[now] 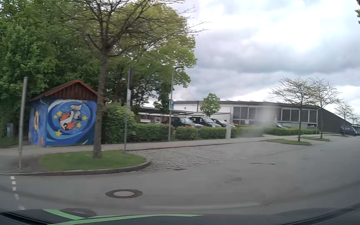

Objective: Follow the waypoints while adhering to traffic rules and regulations

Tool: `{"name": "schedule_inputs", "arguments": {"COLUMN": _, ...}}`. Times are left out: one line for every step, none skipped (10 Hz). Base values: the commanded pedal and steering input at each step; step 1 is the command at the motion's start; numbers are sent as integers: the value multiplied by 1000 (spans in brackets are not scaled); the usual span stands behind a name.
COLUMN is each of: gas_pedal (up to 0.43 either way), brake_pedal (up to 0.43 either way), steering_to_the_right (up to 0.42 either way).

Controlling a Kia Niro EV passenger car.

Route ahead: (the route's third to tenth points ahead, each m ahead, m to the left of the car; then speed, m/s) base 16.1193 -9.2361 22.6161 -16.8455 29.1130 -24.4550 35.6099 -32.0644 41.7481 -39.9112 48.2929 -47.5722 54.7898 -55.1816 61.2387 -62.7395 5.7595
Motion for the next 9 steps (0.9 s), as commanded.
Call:
{"name": "schedule_inputs", "arguments": {"gas_pedal": 157, "brake_pedal": 0, "steering_to_the_right": 405}}
{"name": "schedule_inputs", "arguments": {"gas_pedal": 169, "brake_pedal": 0, "steering_to_the_right": 405}}
{"name": "schedule_inputs", "arguments": {"gas_pedal": 209, "brake_pedal": 0, "steering_to_the_right": 405}}
{"name": "schedule_inputs", "arguments": {"gas_pedal": 228, "brake_pedal": 0, "steering_to_the_right": 403}}
{"name": "schedule_inputs", "arguments": {"gas_pedal": 260, "brake_pedal": 0, "steering_to_the_right": 399}}
{"name": "schedule_inputs", "arguments": {"gas_pedal": 268, "brake_pedal": 0, "steering_to_the_right": 392}}
{"name": "schedule_inputs", "arguments": {"gas_pedal": 268, "brake_pedal": 0, "steering_to_the_right": 382}}
{"name": "schedule_inputs", "arguments": {"gas_pedal": 280, "brake_pedal": 0, "steering_to_the_right": 371}}
{"name": "schedule_inputs", "arguments": {"gas_pedal": 287, "brake_pedal": 0, "steering_to_the_right": 347}}
